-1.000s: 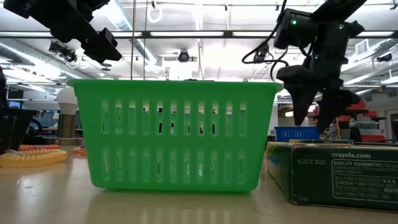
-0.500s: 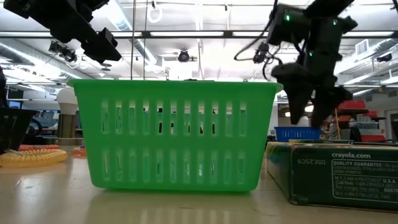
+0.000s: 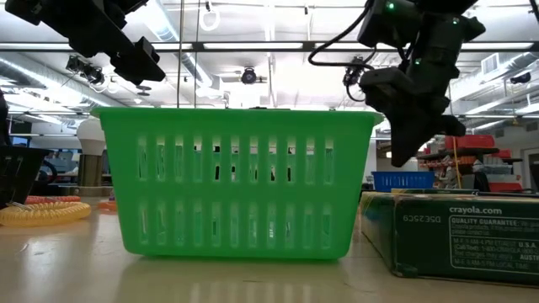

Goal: Pick & Place Office Desk Supplies
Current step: Put the crayon box into the green bin

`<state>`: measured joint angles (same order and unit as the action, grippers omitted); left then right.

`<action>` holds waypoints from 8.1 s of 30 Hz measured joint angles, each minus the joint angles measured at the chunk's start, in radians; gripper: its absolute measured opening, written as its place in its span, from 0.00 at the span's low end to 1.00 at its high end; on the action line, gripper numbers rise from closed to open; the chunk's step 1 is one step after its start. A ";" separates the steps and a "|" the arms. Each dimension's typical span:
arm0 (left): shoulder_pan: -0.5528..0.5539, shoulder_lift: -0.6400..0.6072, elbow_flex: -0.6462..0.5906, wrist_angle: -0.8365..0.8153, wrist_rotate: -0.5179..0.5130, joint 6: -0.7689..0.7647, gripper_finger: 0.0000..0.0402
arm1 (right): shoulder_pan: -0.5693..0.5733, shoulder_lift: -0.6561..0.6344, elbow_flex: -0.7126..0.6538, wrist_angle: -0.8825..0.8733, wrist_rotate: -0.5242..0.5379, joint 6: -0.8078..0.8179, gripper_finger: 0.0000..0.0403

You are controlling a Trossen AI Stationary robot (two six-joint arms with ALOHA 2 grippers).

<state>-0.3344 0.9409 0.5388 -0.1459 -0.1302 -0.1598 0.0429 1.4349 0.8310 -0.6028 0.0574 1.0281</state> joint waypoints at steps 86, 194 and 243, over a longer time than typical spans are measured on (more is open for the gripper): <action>0.000 0.000 0.001 0.054 0.000 0.002 0.70 | 0.058 0.166 0.002 -0.271 0.229 -0.090 0.00; -0.015 0.000 0.000 0.086 0.064 0.042 0.70 | -0.044 0.373 0.126 -0.485 0.320 -0.153 0.09; -0.033 0.000 0.001 0.090 0.034 0.049 0.70 | 0.080 0.360 0.584 -0.932 0.322 -0.232 0.00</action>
<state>-0.3672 0.9405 0.5403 -0.0559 -0.0967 -0.1112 0.1224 1.7949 1.4153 -1.5345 0.3790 0.7962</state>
